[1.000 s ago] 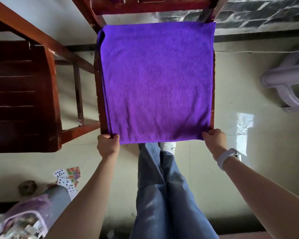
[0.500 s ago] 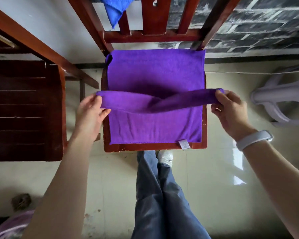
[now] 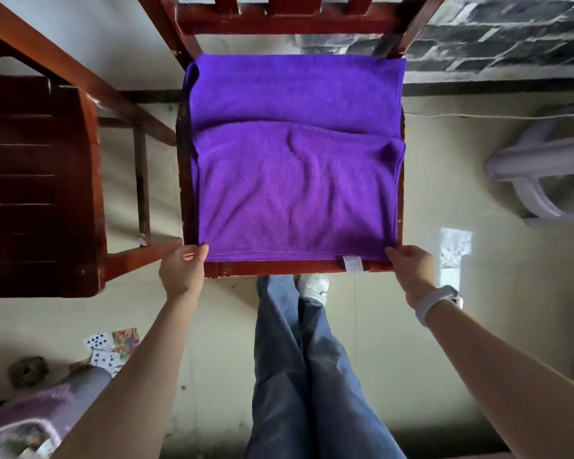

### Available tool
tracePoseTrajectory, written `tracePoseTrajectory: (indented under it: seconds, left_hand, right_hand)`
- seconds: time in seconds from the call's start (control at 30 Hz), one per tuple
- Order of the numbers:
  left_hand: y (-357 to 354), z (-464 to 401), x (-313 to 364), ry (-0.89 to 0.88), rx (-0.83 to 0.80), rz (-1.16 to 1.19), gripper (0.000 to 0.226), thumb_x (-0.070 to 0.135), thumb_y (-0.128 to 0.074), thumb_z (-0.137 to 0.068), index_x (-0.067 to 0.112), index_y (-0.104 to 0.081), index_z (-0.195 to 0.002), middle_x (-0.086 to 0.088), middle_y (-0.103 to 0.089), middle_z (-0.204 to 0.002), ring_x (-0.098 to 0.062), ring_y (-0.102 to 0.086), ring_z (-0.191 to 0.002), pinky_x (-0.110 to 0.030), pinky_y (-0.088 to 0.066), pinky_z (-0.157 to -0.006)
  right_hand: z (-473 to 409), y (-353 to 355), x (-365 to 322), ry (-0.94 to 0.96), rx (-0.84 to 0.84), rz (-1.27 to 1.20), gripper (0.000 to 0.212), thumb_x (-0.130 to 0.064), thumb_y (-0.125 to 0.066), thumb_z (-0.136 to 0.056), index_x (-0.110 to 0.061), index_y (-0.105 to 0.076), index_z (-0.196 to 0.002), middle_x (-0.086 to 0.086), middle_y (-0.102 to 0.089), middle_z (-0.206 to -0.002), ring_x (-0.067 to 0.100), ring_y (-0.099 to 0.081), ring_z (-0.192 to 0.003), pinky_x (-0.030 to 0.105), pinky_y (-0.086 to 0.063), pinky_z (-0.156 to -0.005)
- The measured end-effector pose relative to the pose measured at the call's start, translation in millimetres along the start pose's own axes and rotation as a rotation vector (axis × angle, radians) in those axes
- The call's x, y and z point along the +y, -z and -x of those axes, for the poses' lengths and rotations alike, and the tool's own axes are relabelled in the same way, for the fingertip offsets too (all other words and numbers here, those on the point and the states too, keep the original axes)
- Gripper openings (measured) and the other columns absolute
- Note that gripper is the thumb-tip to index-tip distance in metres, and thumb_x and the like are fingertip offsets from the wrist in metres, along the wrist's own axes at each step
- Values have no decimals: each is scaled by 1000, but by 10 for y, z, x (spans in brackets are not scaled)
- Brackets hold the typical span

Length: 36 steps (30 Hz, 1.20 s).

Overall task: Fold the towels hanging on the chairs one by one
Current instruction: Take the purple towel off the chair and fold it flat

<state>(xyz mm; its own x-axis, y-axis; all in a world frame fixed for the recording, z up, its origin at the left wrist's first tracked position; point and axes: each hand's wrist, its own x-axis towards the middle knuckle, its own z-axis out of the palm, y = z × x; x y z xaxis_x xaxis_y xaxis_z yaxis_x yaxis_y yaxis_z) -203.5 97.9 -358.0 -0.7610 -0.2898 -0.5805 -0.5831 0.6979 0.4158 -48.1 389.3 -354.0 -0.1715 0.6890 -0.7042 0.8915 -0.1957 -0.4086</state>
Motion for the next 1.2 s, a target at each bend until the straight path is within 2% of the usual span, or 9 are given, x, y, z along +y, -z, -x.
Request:
tracePoseTrajectory:
  seconds: [0.13, 0.3, 0.5, 0.57, 0.67, 0.83, 1.0, 1.1, 1.2]
  left_hand:
    - [7, 15, 53, 8, -37, -44, 25, 20, -64, -84, 0, -68, -98, -19, -68, -102, -33, -62, -100, -38, -45, -95]
    - [17, -47, 77, 67, -126, -41, 25, 22, -65, -83, 2, -69, -98, -16, -69, -103, -30, -62, -101, -36, -45, -93]
    - [72, -52, 25, 145, -245, 87, 16, 18, -64, -85, 3, -65, -91, -10, -64, -83, -27, -62, -84, -41, -51, -87]
    - [91, -31, 34, 162, -226, 198, 16, 10, -63, -85, -3, -63, -94, -8, -60, -73, -20, -60, -71, -29, -57, -72]
    - [171, 27, 105, 221, -224, 383, 9, 2, -60, -85, 0, -58, -77, -8, -57, -73, -16, -58, -68, -14, -54, -58]
    - [302, 71, 75, 312, -275, 595, 11, 1, -57, -87, 8, -55, -78, -7, -58, -83, -15, -58, -76, -24, -52, -71]
    - [310, 100, 72, 360, -270, 659, 11, 5, -55, -89, 11, -57, -81, -7, -58, -84, -15, -56, -76, -24, -48, -70]
    - [284, 105, 99, 362, -262, 643, 10, 8, -55, -90, 13, -57, -82, -5, -56, -82, -12, -52, -72, -22, -47, -71]
    - [286, 128, 123, 344, -256, 606, 10, 10, -55, -90, 15, -56, -81, -3, -55, -81, -12, -50, -71, -22, -46, -73]
  right_hand:
    - [39, -73, -16, 39, -15, 54, 10, -12, -61, -83, -1, -63, -82, 11, -56, -78, 22, -49, -73, 29, -37, -65]
    - [47, -134, 7, -21, -38, -40, 29, -13, -63, -79, -17, -48, -54, 12, -51, -68, 22, -45, -66, 35, -39, -67]
    - [26, -33, 25, -21, -42, -95, 26, -12, -60, -83, -8, -52, -59, 10, -54, -65, 25, -50, -69, 40, -43, -71]
    - [37, 37, -3, -11, -34, -124, 23, -12, -58, -86, -10, -55, -63, 10, -56, -66, 24, -51, -69, 38, -43, -69]
    - [52, 131, -29, -46, -35, -250, 22, -11, -57, -87, -13, -57, -65, 7, -53, -63, 18, -48, -62, 29, -43, -67]
    - [107, 202, -73, -164, -105, -487, 18, -8, -56, -89, -8, -57, -71, 5, -49, -66, 4, -51, -47, 10, -49, -53]
    - [129, 225, -95, -234, -103, -564, 18, -7, -58, -87, -6, -56, -69, 6, -46, -63, 0, -47, -36, 9, -47, -47]
    - [137, 226, -99, -219, -116, -565, 18, -7, -57, -88, -6, -56, -71, 5, -46, -64, 0, -47, -36, 8, -46, -47]
    - [150, 259, -100, -191, -122, -550, 14, -6, -56, -89, -9, -53, -75, 5, -47, -68, 6, -49, -53, 8, -48, -49]
